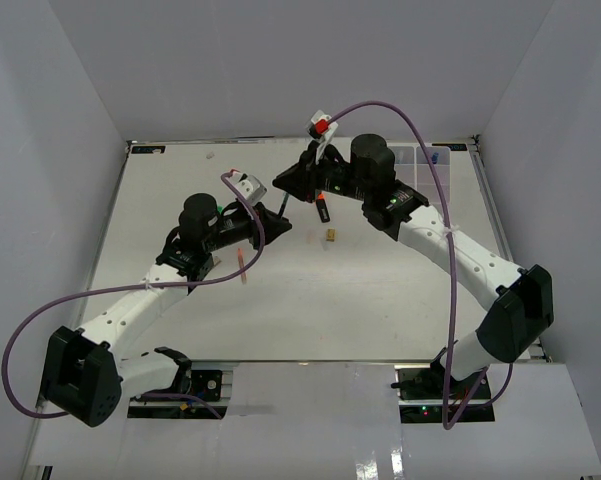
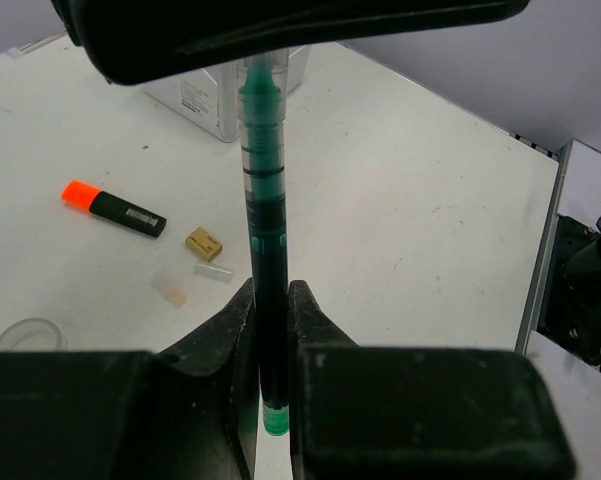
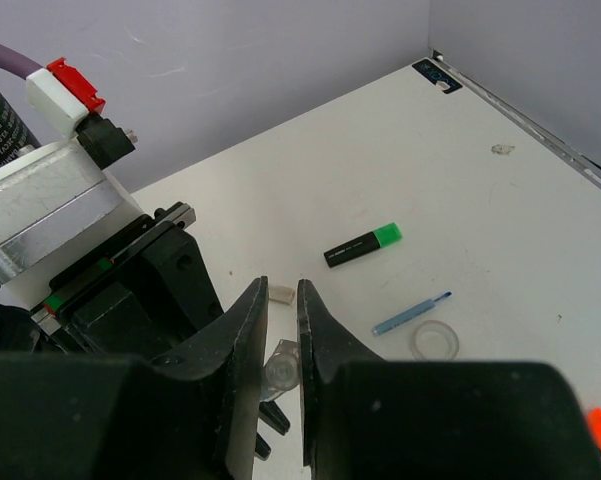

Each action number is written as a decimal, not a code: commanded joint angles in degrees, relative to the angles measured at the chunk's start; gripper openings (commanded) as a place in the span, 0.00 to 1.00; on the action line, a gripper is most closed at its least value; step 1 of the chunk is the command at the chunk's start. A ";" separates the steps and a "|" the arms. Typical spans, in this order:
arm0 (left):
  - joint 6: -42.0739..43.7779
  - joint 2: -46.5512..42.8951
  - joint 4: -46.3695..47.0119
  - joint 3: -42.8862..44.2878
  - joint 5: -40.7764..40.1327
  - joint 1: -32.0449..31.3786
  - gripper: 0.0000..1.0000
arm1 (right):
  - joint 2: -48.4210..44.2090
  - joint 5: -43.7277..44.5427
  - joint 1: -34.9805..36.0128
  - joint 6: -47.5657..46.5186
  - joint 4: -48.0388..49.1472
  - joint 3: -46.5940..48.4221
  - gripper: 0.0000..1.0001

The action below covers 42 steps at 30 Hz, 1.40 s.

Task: Sort the stationery into containers
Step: Close the pen cap on the pen.

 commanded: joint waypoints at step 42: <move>-2.60 -6.65 23.39 -6.25 3.25 -3.12 0.00 | -6.62 0.38 2.54 0.32 -9.77 -3.56 0.08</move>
